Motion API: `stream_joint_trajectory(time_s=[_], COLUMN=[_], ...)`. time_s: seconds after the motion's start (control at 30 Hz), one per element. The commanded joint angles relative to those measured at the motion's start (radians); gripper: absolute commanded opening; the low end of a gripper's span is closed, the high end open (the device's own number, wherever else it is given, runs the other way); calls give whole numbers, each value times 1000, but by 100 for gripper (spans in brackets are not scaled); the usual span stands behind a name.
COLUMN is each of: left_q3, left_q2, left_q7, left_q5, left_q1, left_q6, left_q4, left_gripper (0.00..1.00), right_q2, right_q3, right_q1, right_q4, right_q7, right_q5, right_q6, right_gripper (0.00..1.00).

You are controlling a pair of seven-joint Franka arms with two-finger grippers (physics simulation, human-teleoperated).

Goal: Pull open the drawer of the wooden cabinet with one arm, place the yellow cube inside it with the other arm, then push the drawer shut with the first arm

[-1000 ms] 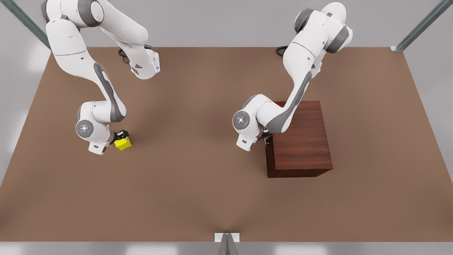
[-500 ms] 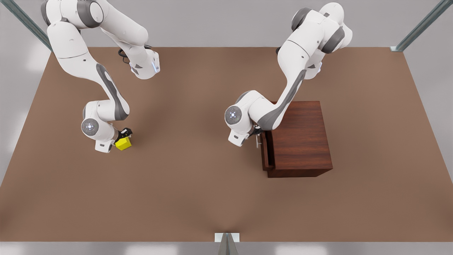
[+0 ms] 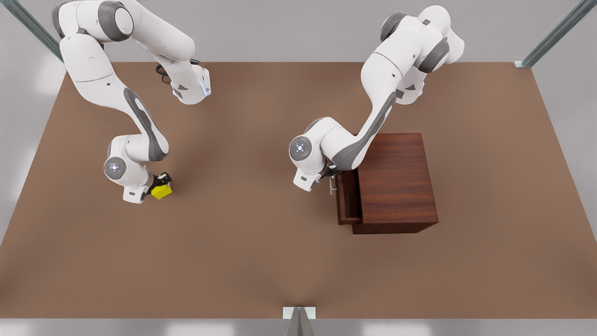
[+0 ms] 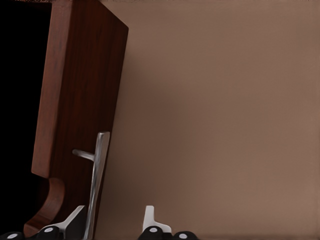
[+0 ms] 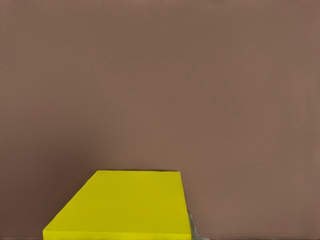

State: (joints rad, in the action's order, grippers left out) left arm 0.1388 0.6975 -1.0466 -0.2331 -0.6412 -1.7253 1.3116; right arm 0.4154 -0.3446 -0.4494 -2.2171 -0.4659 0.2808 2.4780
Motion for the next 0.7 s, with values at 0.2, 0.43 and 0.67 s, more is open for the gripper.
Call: stream_joint_trajectory(time_s=[0.2, 0.43, 0.67], left_q3=[-1, 1, 31], left_q2=[42, 50, 39], left_q7=[-26, -61, -67], left_q5=[0, 0, 21], left_q1=[-17, -49, -75], left_q6=[4, 1, 141], left_q4=[-74, -91, -181], left_gripper=[65, 65, 65], right_q2=[-69, -73, -72], right_q3=[-67, -154, -206], right_q1=[1, 1, 12], right_q4=[151, 332, 361], right_q7=[-11, 26, 92], right_q5=[-38, -88, -88], right_q6=[-197, -355, -356], right_gripper=[63, 63, 63])
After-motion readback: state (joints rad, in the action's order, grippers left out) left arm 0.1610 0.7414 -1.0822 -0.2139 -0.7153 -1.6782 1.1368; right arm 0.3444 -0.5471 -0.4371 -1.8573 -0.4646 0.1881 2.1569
